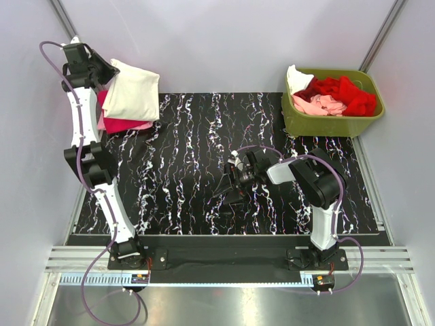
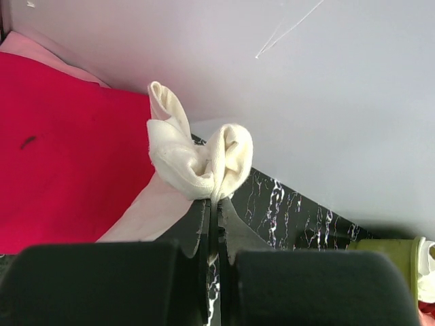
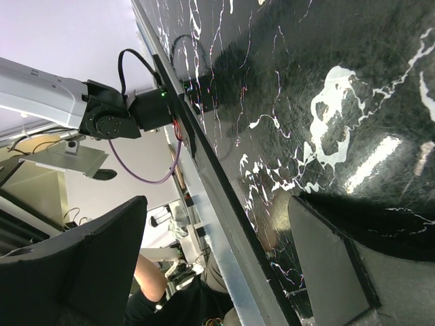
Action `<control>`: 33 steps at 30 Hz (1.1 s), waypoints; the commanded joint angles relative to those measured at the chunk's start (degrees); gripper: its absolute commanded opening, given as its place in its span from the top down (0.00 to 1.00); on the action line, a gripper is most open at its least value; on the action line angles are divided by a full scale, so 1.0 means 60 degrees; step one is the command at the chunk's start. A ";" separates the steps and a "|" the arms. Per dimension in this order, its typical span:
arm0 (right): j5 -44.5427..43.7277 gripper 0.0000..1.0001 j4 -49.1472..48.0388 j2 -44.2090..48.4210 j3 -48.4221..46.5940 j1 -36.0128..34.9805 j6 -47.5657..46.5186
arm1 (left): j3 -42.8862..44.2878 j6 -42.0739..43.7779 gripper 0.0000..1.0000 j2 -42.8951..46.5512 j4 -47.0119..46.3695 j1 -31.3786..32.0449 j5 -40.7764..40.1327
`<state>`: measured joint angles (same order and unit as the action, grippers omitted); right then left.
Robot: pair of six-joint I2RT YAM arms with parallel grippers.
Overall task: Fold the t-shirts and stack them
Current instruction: Neatly place the folded tshirt to the corner
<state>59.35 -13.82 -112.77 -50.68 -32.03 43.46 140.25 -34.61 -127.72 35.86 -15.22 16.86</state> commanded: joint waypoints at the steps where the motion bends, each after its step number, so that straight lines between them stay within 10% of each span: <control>1: -0.0048 0.07 -0.0128 -0.0219 -0.0241 -0.0008 -0.0081 | 0.0576 -0.0106 1.00 0.0588 -0.1171 -0.0012 0.0149; 33: 0.0215 0.05 -0.0186 -0.0614 -0.0475 0.0021 0.0154 | -0.0479 -0.0428 0.84 -0.2501 -0.3735 -0.1227 -0.1110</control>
<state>60.84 -14.74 -114.67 -52.51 -32.03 44.01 137.10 -38.00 -142.50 18.55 -22.22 14.02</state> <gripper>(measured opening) 0.939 0.136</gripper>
